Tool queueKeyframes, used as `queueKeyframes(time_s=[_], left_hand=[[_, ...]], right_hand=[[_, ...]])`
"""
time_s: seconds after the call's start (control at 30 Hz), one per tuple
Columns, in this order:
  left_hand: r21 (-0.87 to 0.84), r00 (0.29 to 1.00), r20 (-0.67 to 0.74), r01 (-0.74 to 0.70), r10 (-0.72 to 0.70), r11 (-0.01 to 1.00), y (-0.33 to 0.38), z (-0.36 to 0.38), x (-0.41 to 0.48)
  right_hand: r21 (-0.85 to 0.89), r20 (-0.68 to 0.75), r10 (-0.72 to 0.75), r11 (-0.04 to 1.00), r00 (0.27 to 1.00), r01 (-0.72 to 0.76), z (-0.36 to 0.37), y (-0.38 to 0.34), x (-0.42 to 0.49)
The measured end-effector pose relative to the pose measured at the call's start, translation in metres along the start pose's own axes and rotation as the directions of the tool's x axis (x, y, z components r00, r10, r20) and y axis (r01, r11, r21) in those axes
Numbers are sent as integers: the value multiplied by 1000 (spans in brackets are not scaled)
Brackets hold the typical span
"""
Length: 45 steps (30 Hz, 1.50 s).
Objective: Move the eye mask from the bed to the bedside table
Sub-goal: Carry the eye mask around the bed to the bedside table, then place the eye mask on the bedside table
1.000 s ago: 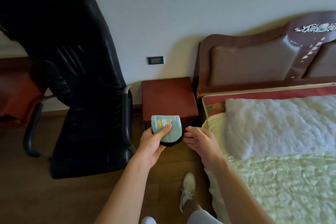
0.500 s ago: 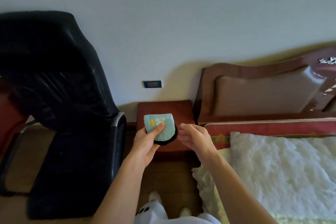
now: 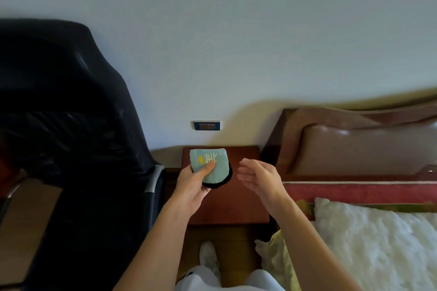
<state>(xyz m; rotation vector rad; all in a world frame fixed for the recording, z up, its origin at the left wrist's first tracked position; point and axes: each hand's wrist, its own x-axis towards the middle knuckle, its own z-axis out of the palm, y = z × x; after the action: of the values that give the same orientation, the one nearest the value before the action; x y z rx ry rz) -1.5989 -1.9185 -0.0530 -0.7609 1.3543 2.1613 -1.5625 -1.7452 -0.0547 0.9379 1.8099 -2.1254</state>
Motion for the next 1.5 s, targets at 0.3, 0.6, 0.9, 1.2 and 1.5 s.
queueKeyframes(time_s=[0.3,0.6,0.9,1.2,1.5], left_hand=[[14,995,-14,97,-97,995,-3,-9,79],[12,974,-155,170,-166,985,-57,-19,170],[325,945,-291,242,-147,914,-155,-67,275],[754,964,-206,50,165,655,-222,-89,336],[970,857,239,-226,455,-85,-242,-113,330]], right_hand=[[-213,-22,-14,977,1000,9,13,4,68],[-452,-5,13,892,1000,-14,-1,66,147],[-748,41,-19,663,999,44,-24,181,236],[-933,251,-113,237,961,271,-38,277,268],[-937,292,-162,148,943,316,-44,321,270]])
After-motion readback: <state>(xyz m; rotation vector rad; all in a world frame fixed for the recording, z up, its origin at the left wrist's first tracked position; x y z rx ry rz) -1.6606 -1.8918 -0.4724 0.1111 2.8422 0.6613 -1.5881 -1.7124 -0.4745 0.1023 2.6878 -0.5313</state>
